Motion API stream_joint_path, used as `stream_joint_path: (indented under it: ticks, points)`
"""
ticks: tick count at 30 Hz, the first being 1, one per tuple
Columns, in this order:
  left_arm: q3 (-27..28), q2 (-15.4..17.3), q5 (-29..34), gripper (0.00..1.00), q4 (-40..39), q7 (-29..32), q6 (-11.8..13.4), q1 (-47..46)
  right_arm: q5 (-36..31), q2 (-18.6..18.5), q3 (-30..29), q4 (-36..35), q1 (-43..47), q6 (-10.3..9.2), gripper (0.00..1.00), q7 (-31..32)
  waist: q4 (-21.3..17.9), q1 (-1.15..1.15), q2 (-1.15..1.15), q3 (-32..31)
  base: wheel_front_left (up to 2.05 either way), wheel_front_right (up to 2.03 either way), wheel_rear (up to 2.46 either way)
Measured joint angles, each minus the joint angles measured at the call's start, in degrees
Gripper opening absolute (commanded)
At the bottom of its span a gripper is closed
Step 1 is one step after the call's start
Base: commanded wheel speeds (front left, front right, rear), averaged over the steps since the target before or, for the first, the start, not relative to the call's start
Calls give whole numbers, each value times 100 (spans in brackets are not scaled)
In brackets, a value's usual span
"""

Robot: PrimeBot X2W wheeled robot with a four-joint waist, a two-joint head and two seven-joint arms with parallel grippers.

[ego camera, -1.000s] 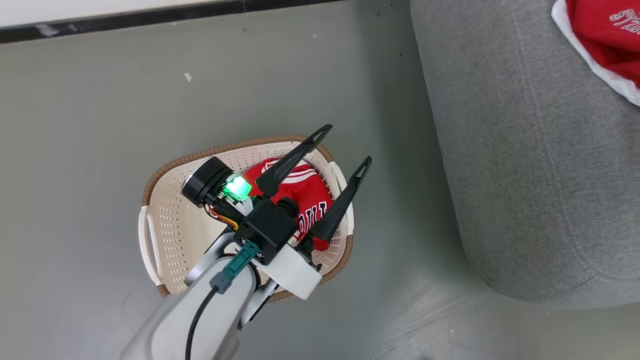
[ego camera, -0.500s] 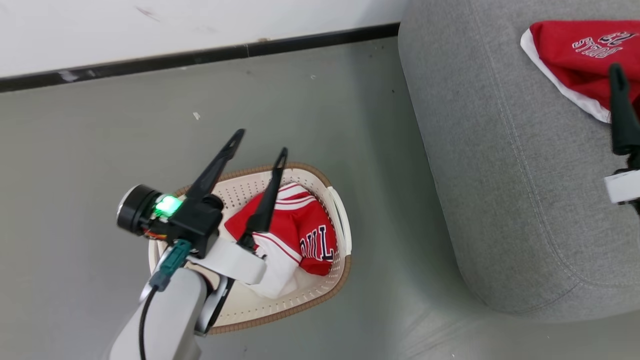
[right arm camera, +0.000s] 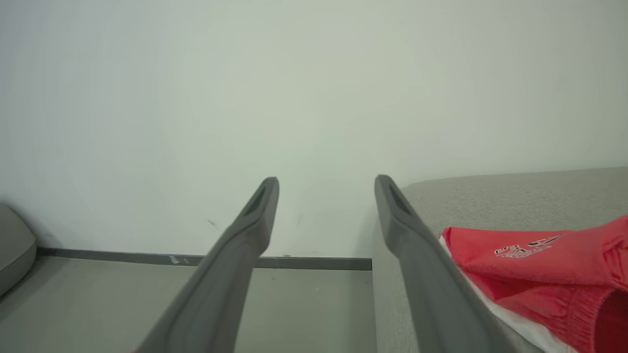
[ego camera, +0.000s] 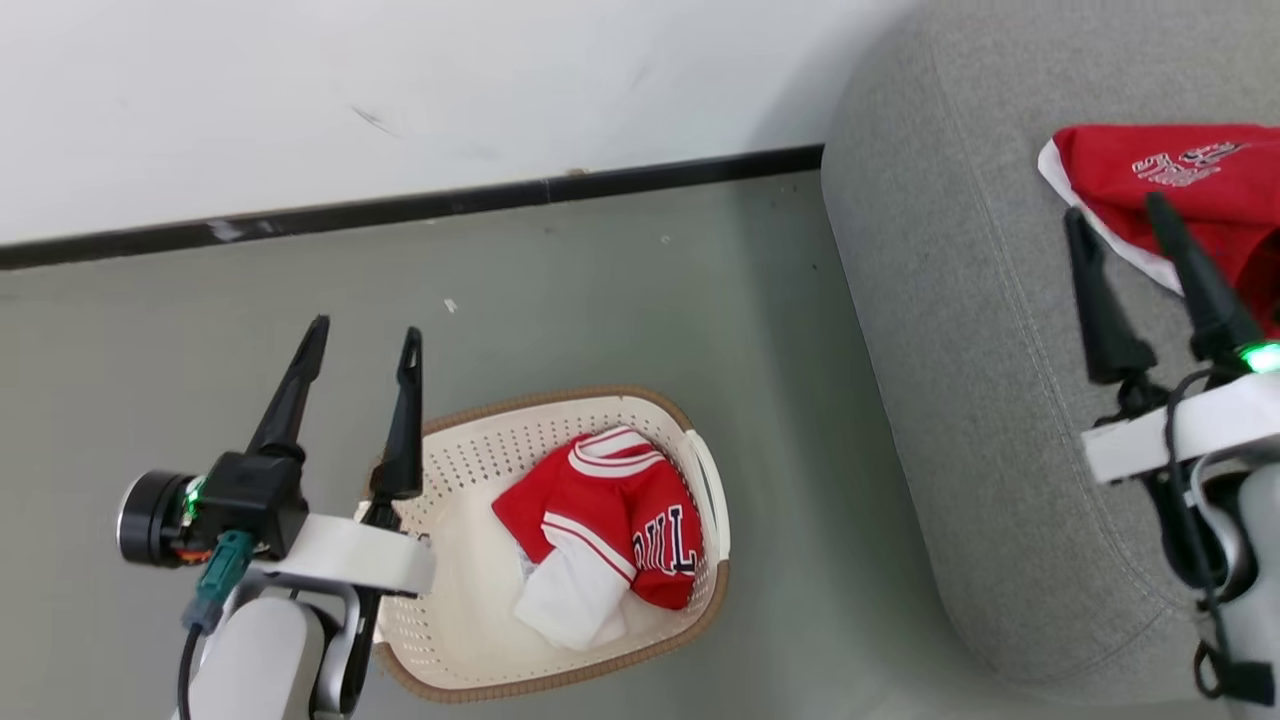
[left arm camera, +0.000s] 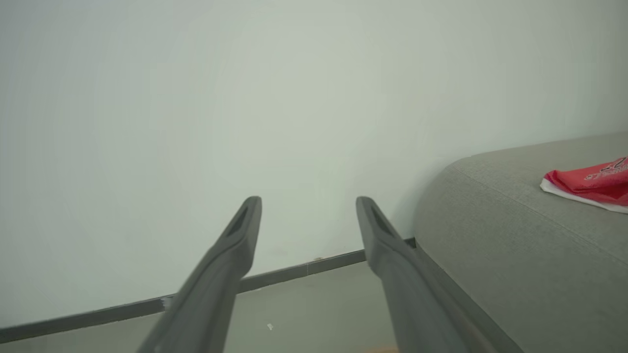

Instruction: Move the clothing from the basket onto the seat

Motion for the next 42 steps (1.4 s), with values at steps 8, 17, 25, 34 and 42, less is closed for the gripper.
stream_joint_path:
  ticks: [8, 17, 25, 34, 42]
  points:
    - [221, -15, -31, 100, -12, 0, 100, 502, -447, 293, 56, -24, 471, 1, 100, 0, 153, 0, 0, -437, 0, 0, 0]
    - [349, -75, -32, 100, 123, 0, 147, 1013, -805, 658, -1, -35, 1200, 1, 100, 0, 293, 0, 0, -934, 0, 0, 0]
    - [382, -123, -33, 100, 196, 1, 149, 1312, -1076, 1053, -278, -46, 1774, 1, 100, 0, 363, 0, 0, -1335, 0, 0, 0]
    - [415, -144, -97, 100, 323, 1, 111, 1624, -1360, 1185, -377, -165, 2230, 1, 100, 0, 376, 0, 0, -1691, 0, 0, 0]
    - [503, -144, -200, 100, 341, 1, 90, 1791, -1495, 1247, -422, -232, 2477, 1, 100, 0, 360, 0, 0, -1903, 0, 0, 0]
